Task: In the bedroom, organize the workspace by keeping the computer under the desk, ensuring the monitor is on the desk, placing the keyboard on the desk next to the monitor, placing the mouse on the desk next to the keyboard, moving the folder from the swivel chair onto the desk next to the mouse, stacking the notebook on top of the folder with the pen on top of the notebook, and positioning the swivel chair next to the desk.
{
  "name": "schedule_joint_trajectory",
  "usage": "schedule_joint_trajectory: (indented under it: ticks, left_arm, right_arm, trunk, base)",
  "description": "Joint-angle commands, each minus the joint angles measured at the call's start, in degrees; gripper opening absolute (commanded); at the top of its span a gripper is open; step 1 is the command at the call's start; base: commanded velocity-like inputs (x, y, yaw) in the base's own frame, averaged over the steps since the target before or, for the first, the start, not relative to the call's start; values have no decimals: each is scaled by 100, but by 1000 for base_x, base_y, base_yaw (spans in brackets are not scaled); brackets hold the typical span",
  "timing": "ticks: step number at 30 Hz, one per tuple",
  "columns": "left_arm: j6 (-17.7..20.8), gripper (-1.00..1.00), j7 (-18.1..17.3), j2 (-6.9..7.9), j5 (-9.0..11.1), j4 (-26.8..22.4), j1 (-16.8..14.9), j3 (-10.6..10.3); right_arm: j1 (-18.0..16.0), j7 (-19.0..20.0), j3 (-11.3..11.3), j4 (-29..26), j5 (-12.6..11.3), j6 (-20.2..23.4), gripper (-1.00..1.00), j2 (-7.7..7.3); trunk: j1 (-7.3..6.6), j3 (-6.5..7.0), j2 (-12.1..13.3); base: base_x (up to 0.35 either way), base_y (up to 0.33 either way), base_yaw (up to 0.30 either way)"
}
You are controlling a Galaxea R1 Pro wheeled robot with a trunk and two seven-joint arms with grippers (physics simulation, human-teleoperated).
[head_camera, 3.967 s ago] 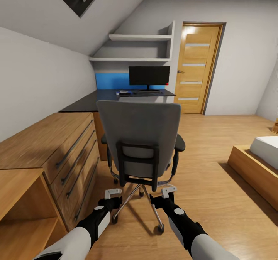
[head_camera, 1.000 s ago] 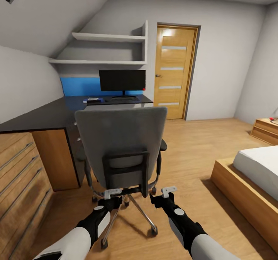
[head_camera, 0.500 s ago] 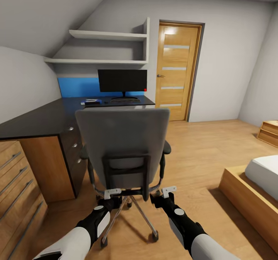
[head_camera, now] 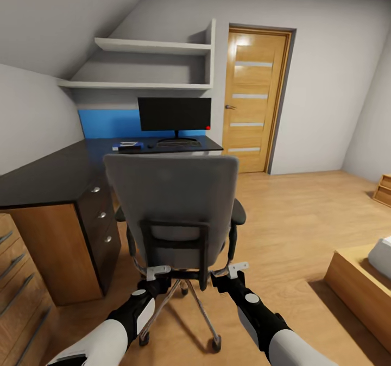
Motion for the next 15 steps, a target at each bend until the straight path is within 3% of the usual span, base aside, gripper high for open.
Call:
schedule_joint_trajectory:
  ticks: [1, 6, 15]
  left_arm:
    - [-12, 100, 6, -5, -57, 0, -4, 41]
    - [-4, 100, 7, -12, -65, 0, -4, 41]
    - [-3, 100, -1, -15, -66, 0, -4, 41]
  right_arm:
    - [-4, 5, -9, 4, 50, -17, 100, 0]
    - [-4, 5, -9, 4, 50, -17, 100, -1]
    - [-4, 2, -9, 4, 50, -17, 100, 0]
  trunk:
    - [2, -6, -2]
    - [2, -6, -2]
    - [2, -6, -2]
  base:
    - [321, 34, 0]
    - [137, 10, 0]
    - [-191, 1, 0]
